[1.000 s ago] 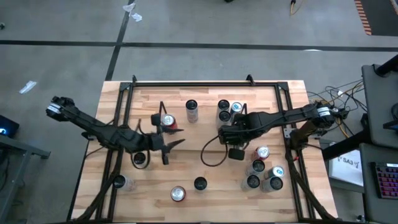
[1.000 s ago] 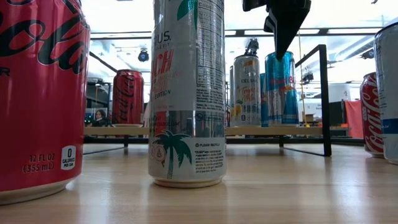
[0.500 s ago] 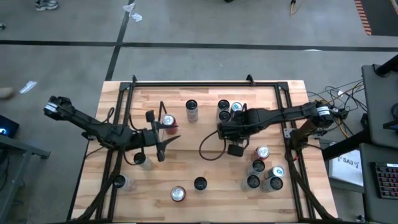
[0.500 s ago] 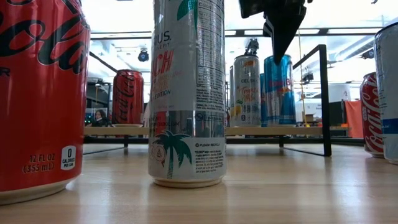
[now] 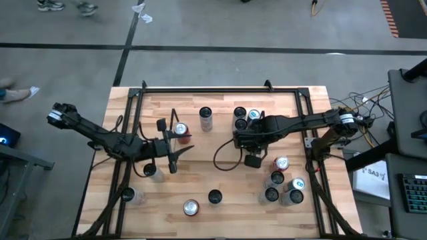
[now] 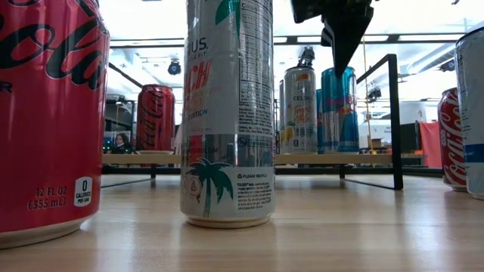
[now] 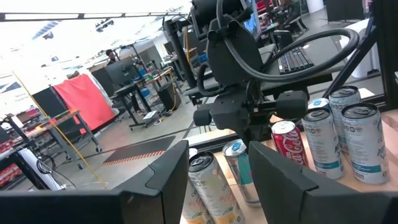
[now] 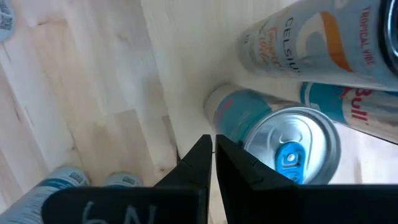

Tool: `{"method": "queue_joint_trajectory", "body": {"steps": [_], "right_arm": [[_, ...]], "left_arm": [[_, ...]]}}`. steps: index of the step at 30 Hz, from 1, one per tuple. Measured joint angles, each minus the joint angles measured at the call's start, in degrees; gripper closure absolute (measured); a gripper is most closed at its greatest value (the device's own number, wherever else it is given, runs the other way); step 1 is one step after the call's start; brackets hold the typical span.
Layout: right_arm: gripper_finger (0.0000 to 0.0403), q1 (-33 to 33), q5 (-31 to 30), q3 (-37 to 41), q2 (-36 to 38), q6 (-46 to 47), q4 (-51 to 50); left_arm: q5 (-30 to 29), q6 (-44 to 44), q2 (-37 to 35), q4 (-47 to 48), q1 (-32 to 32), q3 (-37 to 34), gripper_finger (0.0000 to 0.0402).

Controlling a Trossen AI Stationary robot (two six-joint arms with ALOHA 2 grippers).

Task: Place canned beverage on shelf
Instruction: Put the left blue soda can on the shelf aligned with the other blue soda can

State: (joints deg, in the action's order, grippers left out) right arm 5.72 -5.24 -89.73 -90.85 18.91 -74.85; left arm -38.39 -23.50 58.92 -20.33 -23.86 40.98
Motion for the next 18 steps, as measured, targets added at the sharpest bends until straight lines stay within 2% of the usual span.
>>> {"method": "queue_joint_trajectory", "body": {"steps": [6, 18], "right_arm": [[0.0390, 0.0, 0.6, 0.0, 0.0, 0.0, -0.2], [0.0390, -1.6, -3.4, 0.5, 0.0, -3.0, -0.2]], "left_arm": [[0.0, 0.0, 0.0, 0.3, 0.0, 0.0, 0.0249], [0.0, -0.2, 0.0, 0.3, 0.0, -0.1, 0.0249]]}}
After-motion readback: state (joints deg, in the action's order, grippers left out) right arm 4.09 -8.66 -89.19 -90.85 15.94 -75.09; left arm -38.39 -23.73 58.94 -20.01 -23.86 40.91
